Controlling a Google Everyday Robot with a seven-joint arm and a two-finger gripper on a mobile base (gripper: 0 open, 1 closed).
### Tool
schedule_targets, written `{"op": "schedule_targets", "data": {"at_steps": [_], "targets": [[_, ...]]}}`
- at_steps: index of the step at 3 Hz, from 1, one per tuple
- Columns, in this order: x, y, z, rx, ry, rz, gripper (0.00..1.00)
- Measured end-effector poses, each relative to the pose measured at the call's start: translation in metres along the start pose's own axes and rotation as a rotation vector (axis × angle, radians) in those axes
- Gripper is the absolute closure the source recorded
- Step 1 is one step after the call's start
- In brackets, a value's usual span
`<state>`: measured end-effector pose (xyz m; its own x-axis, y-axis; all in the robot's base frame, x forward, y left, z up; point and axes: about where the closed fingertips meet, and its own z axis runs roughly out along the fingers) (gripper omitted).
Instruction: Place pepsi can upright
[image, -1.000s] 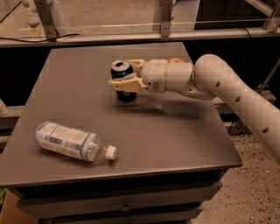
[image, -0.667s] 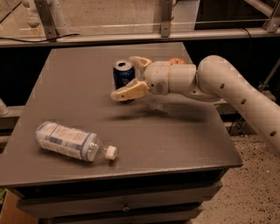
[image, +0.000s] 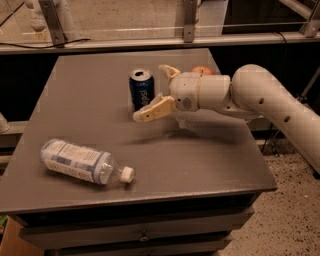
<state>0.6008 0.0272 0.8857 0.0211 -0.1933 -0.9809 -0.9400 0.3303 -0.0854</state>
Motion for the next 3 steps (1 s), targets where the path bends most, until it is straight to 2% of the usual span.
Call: {"op": "schedule_targets", "data": {"at_steps": [1, 2, 3], "targets": [[0.003, -0.004, -0.031, 0.06, 0.023, 0.005, 0.0], [0.004, -0.002, -0.082, 0.16, 0.045, 0.009, 0.0], [0.015, 0.007, -0.145, 0.28, 0.077, 0.034, 0.0]]}}
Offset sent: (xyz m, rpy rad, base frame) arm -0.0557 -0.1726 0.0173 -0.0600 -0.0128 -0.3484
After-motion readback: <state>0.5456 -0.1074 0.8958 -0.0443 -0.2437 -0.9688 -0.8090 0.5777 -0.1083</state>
